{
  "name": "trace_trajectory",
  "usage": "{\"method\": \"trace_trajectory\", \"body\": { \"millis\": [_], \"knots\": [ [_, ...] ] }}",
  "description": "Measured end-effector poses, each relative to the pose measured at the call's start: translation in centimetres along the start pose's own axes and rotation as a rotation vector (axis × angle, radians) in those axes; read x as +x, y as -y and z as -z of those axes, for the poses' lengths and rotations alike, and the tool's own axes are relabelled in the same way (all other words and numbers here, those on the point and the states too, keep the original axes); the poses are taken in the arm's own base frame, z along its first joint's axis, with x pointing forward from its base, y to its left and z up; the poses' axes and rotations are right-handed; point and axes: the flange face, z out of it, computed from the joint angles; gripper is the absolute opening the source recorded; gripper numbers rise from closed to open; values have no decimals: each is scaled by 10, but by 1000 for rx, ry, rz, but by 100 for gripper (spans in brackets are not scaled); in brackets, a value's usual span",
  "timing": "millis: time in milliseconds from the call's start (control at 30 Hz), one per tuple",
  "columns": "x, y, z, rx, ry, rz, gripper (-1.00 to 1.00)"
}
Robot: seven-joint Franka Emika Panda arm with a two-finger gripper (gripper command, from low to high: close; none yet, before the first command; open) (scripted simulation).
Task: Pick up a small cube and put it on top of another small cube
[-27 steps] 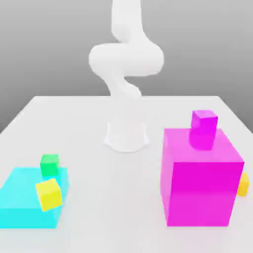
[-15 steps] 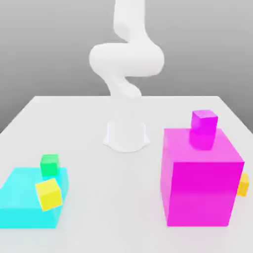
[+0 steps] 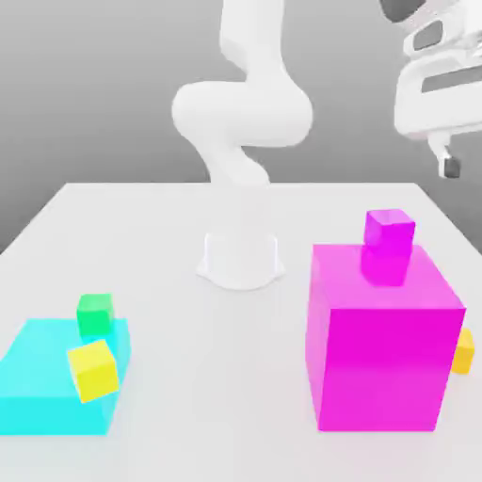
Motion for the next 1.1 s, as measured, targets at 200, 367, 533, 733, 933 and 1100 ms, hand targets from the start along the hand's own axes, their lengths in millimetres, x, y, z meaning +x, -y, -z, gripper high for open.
{"method": "trace_trajectory", "body": {
  "millis": [200, 367, 533, 733, 933, 1100],
  "knots": [
    [-24, -43, -55, -99, -19, -205, 0],
    [-38, -83, -95, -182, -50, -381, 0],
    [-49, -126, -128, -260, -92, -560, 0],
    [-58, -181, -157, -348, -161, -778, 0],
    [-61, -220, -180, -392, -219, -918, 0],
    [-60, -229, -202, -385, -226, -920, 0]
  ]
}}
